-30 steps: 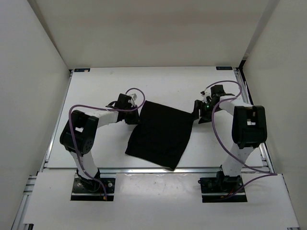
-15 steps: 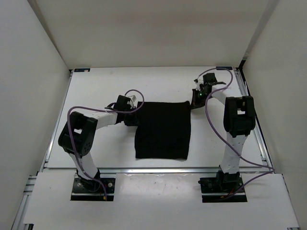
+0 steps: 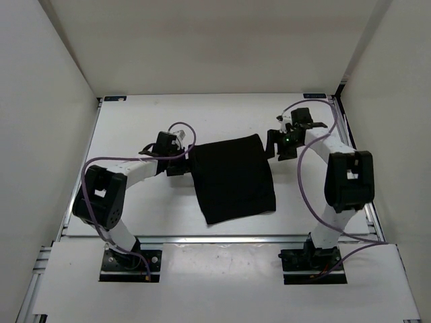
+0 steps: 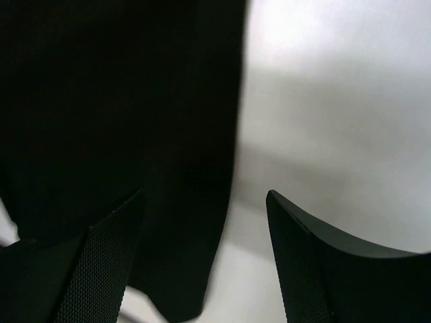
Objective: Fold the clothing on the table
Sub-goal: Fold the skirt
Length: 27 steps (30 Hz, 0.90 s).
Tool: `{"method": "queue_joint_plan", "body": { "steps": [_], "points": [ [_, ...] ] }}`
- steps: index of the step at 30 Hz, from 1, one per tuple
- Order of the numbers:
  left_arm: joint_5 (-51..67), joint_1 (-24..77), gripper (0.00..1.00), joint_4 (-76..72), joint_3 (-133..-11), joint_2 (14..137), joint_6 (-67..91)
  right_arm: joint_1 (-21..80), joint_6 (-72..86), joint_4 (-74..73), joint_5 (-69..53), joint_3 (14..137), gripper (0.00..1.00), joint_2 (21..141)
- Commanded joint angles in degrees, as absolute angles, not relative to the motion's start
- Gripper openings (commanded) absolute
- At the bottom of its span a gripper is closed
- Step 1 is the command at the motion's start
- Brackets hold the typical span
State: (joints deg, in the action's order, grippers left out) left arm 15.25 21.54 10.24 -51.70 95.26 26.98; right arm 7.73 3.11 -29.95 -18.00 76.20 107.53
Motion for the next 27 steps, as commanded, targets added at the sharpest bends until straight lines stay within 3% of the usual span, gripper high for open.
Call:
{"method": "queue_joint_plan", "body": {
  "steps": [1, 5, 8, 14, 21, 27],
  "points": [
    [13.45, 20.57, 0.99, 12.31, -53.0, 88.62, 24.96, 5.37, 3.78, -32.51, -23.55, 70.5, 0.77, 98.01],
    [12.48, 20.74, 0.99, 13.62, -48.1, 79.31, 28.63, 2.73, 1.67, -34.36, -28.83, 61.18, 0.75, 90.81],
    [18.87, 20.04, 0.98, 11.18, -39.59, 73.15, 34.77, 1.94, 1.32, -33.32, -32.34, 54.68, 0.74, 87.46],
    [19.95, 23.72, 0.98, 5.54, -23.75, 58.91, 49.21, 3.17, 0.53, -32.08, -35.15, 48.87, 0.71, 87.27],
    [14.6, 31.02, 0.97, 2.99, -14.16, 50.02, 59.4, 2.02, 0.88, -30.93, -36.12, 42.98, 0.66, 85.26],
    [8.71, 35.85, 0.95, -1.3, -11.95, 50.17, 63.72, 6.05, -1.23, -28.22, -32.7, 36.3, 0.64, 81.83]
  ]
}}
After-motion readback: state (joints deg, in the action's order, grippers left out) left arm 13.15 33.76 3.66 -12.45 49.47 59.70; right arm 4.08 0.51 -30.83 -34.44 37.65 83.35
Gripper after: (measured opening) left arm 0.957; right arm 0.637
